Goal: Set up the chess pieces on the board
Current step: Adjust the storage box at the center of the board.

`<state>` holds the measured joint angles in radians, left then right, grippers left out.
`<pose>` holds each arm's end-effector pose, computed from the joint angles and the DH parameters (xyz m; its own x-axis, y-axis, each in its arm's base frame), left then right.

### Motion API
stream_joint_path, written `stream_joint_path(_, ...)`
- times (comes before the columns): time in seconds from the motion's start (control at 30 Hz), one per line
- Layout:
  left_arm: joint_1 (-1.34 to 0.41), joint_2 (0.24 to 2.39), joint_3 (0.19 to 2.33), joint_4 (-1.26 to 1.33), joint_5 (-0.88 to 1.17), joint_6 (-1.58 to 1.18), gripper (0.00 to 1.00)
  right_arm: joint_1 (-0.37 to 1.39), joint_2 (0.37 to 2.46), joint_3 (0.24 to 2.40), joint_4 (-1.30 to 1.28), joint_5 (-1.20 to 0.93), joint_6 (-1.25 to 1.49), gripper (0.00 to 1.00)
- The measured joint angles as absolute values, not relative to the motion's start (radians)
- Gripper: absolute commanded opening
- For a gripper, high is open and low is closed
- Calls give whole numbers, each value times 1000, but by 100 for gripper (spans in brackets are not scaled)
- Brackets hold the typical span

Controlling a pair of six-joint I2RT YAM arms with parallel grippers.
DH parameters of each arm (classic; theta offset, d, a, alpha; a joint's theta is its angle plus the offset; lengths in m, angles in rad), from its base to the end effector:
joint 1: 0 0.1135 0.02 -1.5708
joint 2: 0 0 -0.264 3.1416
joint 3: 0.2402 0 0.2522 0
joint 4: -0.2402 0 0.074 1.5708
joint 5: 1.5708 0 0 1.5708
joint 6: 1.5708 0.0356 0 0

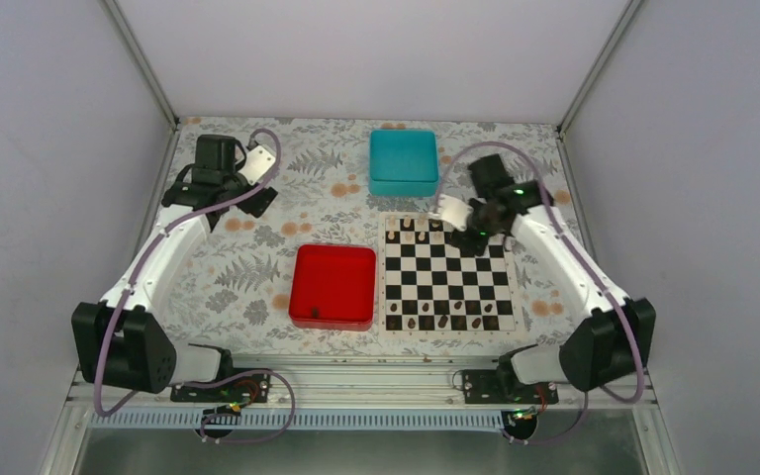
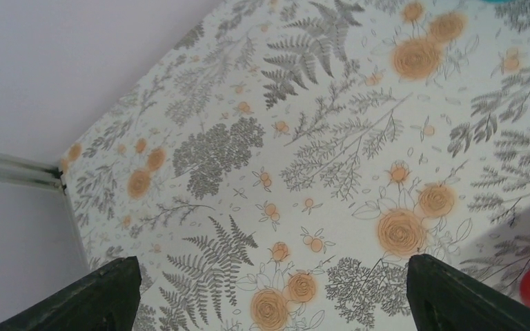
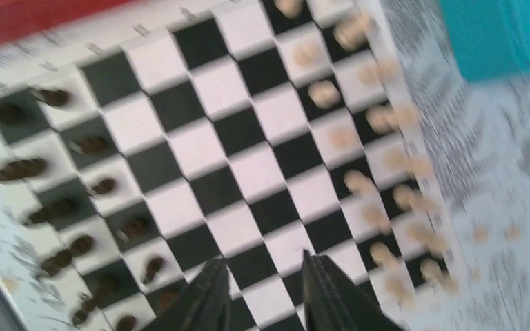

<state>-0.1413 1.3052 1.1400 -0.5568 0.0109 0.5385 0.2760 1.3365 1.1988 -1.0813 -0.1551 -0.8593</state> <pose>0.2816 -0.0404 0.3147 -0.4853 0.5870 -0.6480 0.4634 0.8011 0.3787 0.2364 0.0727 0.2936 -0.3471 -0.8760 -0.3348 -0.8933 0.4175 -0.1663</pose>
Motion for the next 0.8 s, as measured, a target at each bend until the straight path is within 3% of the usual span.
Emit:
stream_joint_path(0.1,-141,1354,1143,-565,11,574,70,466,1428,1288,-1112,-147,-785,5)
stream_joint_path(0.37,-140,1493,1175,-581,-22,654,5,808,1645,1286,-1137,-147,-671,4)
stream_joint_path(0.8,-70,1536,1152,-560,-104,665,2,843,1893,1370,-1011,-120,-637,4)
